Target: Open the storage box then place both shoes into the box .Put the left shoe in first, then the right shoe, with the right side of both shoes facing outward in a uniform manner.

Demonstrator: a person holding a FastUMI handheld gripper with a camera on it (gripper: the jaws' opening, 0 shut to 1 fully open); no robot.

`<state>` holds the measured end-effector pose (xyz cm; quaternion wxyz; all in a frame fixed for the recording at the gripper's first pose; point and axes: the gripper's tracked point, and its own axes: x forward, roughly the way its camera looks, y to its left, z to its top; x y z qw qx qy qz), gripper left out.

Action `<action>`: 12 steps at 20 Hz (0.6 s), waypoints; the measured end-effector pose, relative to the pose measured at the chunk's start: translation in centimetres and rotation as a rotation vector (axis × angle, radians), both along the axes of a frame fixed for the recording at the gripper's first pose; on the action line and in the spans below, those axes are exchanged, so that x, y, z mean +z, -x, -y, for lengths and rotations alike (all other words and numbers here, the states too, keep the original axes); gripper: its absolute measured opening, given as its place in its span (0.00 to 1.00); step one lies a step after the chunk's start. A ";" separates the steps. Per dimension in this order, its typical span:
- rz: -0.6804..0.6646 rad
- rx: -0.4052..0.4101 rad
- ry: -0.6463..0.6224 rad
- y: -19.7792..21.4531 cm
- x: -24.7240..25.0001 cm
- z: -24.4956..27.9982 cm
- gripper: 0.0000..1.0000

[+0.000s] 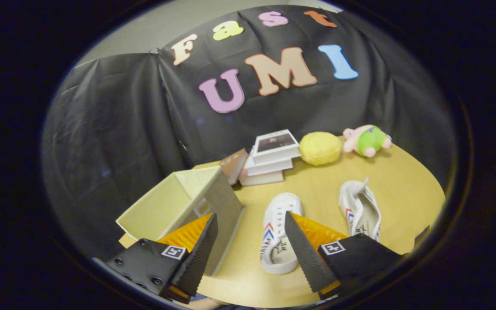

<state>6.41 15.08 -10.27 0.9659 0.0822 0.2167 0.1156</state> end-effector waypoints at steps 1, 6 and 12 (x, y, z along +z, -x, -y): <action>-0.037 -0.011 0.014 -0.1 -1.5 0.9 0.98; -0.144 -0.025 0.044 -0.9 -5.9 3.0 0.98; -0.222 -0.041 0.111 -1.9 -9.2 4.4 0.97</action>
